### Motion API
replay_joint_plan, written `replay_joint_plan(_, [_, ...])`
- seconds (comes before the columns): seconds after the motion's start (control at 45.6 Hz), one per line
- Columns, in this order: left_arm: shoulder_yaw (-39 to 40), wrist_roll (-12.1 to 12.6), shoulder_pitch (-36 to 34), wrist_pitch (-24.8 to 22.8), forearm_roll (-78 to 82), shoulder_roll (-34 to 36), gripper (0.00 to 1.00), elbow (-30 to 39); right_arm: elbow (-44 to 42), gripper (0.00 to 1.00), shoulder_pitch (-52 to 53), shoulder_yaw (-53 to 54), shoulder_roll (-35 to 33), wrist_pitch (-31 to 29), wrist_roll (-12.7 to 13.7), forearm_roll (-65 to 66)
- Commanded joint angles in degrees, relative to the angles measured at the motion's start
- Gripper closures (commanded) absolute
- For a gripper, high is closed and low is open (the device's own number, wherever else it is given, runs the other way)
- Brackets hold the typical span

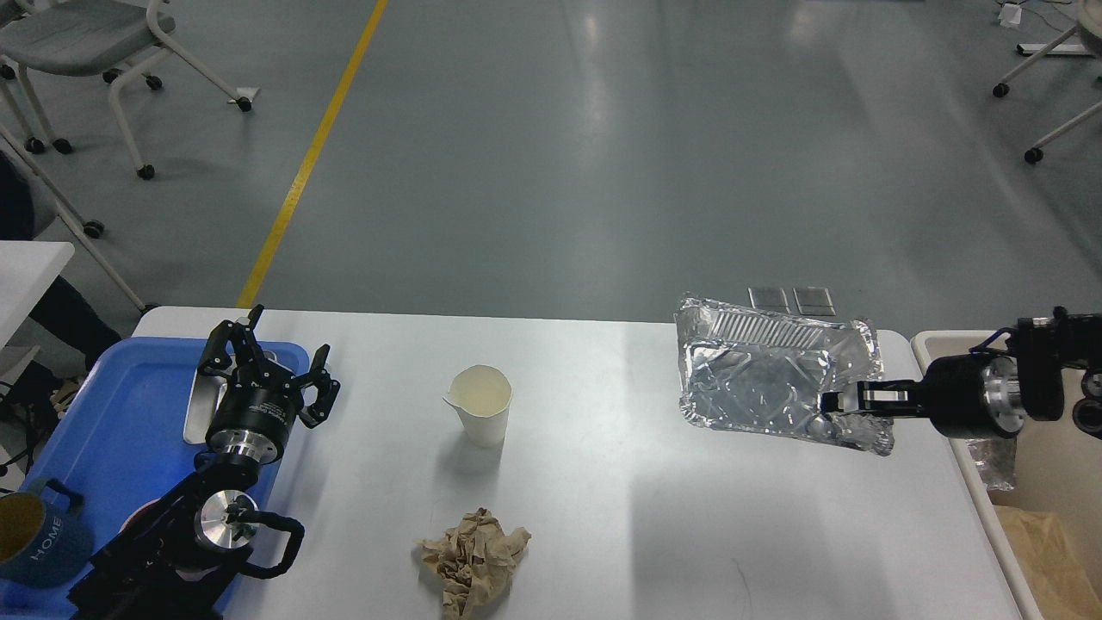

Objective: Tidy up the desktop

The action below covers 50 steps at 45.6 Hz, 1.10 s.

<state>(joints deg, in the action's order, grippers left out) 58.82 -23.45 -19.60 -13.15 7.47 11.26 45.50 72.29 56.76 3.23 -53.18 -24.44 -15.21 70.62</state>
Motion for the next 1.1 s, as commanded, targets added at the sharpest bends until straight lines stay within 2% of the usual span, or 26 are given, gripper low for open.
replay_joint_plan(0.0, [0.68, -0.19, 0.17, 0.23, -0.09, 0.95, 0.04, 2.92, -0.57, 1.00, 0.64, -0.15, 2.81, 0.01, 0.01, -0.57])
replay_joint_plan(0.153, [0.25, -0.98, 0.35, 2.42, -0.09, 0.96, 0.04, 3.45, -1.54, 1.00, 0.64, -0.15, 5.62, 0.01, 0.01, -0.57])
replay_joint_plan(0.416, [0.07, -1.07, 0.61, 2.78, 2.02, 0.61, 0.04, 3.54, -4.44, 1.00, 1.78, -0.59, 10.72, 0.09, 0.01, -0.57])
replay_joint_plan(0.635, [-0.02, -1.51, 1.14, 3.48, 3.96, 0.34, 0.04, 3.54, -8.83, 1.00, 6.08, -4.71, 18.72, 0.09, 0.01, -1.53])
replay_joint_plan(0.701, [0.07, -3.70, 1.67, 3.39, 4.13, 0.34, 0.04, 3.80, -10.32, 1.00, 7.22, -5.60, 20.56, 0.09, 0.01, -2.50])
replay_joint_plan(0.811, [-0.02, -11.25, 1.93, 3.65, 5.01, 0.43, 0.04, 4.07, -11.64, 1.00, 8.11, -5.95, 22.41, 0.01, 0.01, -3.11])
replay_joint_plan(0.855, [-0.02, -12.58, 1.76, 4.27, 5.45, 0.60, 0.04, 4.07, -12.00, 1.00, 8.02, -6.04, 22.85, 0.01, 0.01, -3.20])
replay_joint_plan(0.986, [-0.02, -11.79, 1.58, 5.77, 5.27, 0.34, 0.04, 5.38, -12.44, 1.00, 8.02, -6.74, 23.64, 0.09, 0.01, -3.29])
replay_joint_plan(1.03, [-0.02, -10.39, 1.58, 5.94, 5.10, 0.25, 0.04, 5.65, -12.44, 1.00, 8.02, -6.74, 23.64, 0.09, 0.01, -3.29])
replay_joint_plan(1.074, [0.07, -7.94, 1.58, 5.94, 5.01, 0.08, 0.04, 5.91, -12.52, 1.00, 8.02, -6.74, 23.64, 0.09, 0.01, -3.29])
